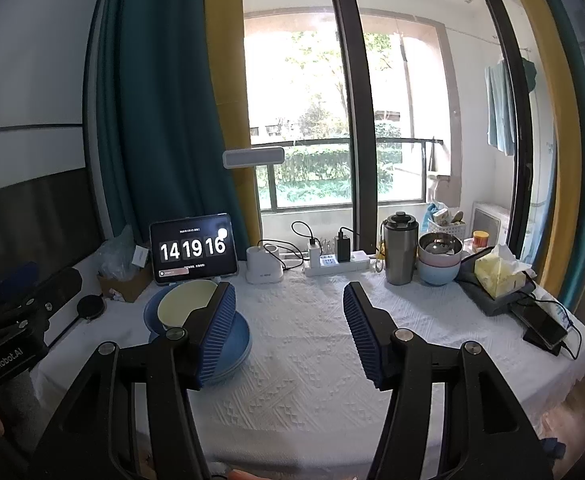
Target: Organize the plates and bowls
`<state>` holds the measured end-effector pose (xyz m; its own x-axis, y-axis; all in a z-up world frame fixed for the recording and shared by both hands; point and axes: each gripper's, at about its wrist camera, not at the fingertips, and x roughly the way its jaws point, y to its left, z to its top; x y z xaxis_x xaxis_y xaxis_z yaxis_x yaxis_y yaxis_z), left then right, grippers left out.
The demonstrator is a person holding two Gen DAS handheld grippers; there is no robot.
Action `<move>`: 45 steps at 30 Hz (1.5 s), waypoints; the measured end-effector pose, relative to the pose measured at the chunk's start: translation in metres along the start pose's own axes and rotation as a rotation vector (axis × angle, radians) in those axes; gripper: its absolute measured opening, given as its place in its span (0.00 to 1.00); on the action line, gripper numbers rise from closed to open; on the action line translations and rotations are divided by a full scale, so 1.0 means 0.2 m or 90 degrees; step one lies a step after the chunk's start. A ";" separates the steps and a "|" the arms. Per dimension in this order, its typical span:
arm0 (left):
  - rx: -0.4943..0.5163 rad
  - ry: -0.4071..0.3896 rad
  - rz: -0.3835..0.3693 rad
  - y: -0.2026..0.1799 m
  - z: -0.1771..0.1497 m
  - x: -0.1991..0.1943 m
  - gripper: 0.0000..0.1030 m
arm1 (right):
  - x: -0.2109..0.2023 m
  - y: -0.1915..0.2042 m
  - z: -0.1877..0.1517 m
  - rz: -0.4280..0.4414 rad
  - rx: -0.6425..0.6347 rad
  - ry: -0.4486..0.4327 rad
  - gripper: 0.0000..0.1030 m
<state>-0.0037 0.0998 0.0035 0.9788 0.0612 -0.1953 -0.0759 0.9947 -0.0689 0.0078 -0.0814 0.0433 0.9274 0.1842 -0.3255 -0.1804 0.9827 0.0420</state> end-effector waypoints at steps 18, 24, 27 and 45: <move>-0.001 0.012 0.003 -0.02 0.00 0.00 0.93 | -0.01 0.01 0.00 0.000 0.003 0.001 0.58; -0.002 0.011 0.002 -0.02 0.00 0.00 0.93 | -0.01 0.00 0.00 0.000 0.001 0.001 0.58; -0.002 0.012 0.002 -0.02 0.00 0.00 0.93 | 0.00 0.00 0.00 0.002 -0.001 0.003 0.58; -0.001 0.012 0.004 -0.02 0.00 0.00 0.93 | 0.01 0.00 0.00 0.003 -0.001 0.005 0.58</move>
<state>-0.0031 0.0958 0.0031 0.9747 0.0655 -0.2137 -0.0820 0.9942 -0.0693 0.0091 -0.0808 0.0418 0.9242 0.1884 -0.3321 -0.1853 0.9818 0.0413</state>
